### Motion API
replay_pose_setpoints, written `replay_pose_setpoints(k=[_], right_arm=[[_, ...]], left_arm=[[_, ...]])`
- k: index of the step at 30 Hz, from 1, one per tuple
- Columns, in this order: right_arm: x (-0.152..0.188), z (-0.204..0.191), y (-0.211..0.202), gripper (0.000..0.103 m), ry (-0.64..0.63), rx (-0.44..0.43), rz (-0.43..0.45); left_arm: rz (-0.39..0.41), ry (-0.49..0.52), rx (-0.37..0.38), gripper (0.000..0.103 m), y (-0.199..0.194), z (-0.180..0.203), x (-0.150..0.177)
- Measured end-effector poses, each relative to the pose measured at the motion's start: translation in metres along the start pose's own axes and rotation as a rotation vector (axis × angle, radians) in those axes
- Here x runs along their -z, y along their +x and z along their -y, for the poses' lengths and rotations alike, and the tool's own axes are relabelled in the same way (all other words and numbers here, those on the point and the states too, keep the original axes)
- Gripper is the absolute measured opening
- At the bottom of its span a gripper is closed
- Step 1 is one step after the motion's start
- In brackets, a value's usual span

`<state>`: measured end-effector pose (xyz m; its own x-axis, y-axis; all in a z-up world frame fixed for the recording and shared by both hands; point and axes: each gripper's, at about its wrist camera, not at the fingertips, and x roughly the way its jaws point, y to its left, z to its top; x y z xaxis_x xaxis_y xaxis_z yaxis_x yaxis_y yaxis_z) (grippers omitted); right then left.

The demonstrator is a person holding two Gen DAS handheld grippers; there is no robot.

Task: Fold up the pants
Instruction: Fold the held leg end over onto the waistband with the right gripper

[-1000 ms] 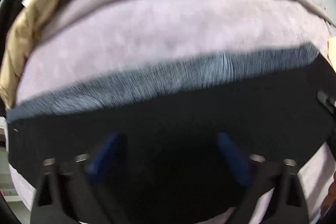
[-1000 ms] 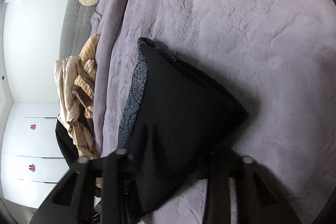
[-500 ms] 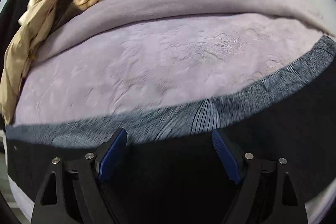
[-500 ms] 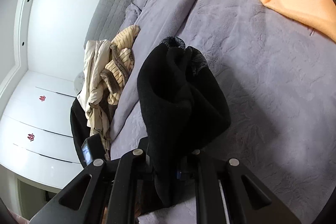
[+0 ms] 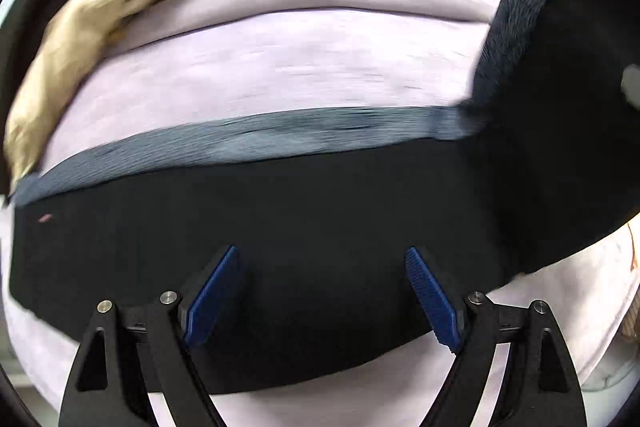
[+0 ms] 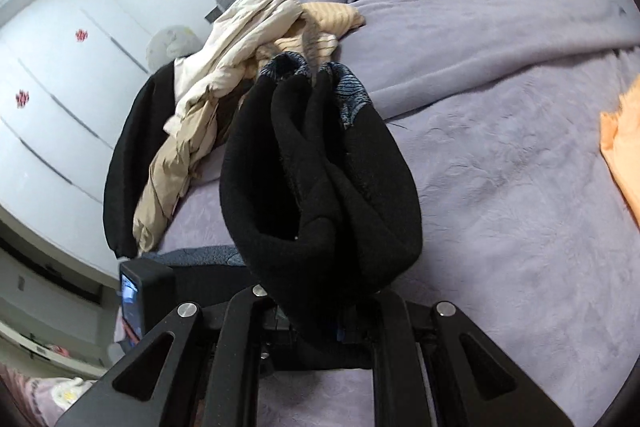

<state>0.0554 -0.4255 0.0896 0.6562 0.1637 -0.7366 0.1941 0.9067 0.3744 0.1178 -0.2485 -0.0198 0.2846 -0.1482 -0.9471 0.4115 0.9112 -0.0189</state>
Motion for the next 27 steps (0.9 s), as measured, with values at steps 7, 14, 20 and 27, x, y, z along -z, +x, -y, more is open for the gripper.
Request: replay_pose_setpoints(k=[7,14,20,27], right_arm=[[0.068,-0.127,0.112,0.021,-0.293,0.119,-0.196],[0.129,-0.193,0.141,0.054,-0.535,0.354,-0.255],[0.106,-0.159,0.083,0.068,-0.233,0.056,-0.226],[0.120,-0.003,0.081,0.067,0.525,-0.128,-0.252]], left_arm=[[-0.089,-0.223,-0.166,0.086,0.002,-0.135,0.029],[-0.093,-0.288,-0.183,0.086,-0.002,-0.196,0.037],[-0.060,-0.281,-0.009,0.086,-0.019,-0.195,0.026],[-0.060,-0.130,0.138,0.086,-0.022,-0.125,-0.002]])
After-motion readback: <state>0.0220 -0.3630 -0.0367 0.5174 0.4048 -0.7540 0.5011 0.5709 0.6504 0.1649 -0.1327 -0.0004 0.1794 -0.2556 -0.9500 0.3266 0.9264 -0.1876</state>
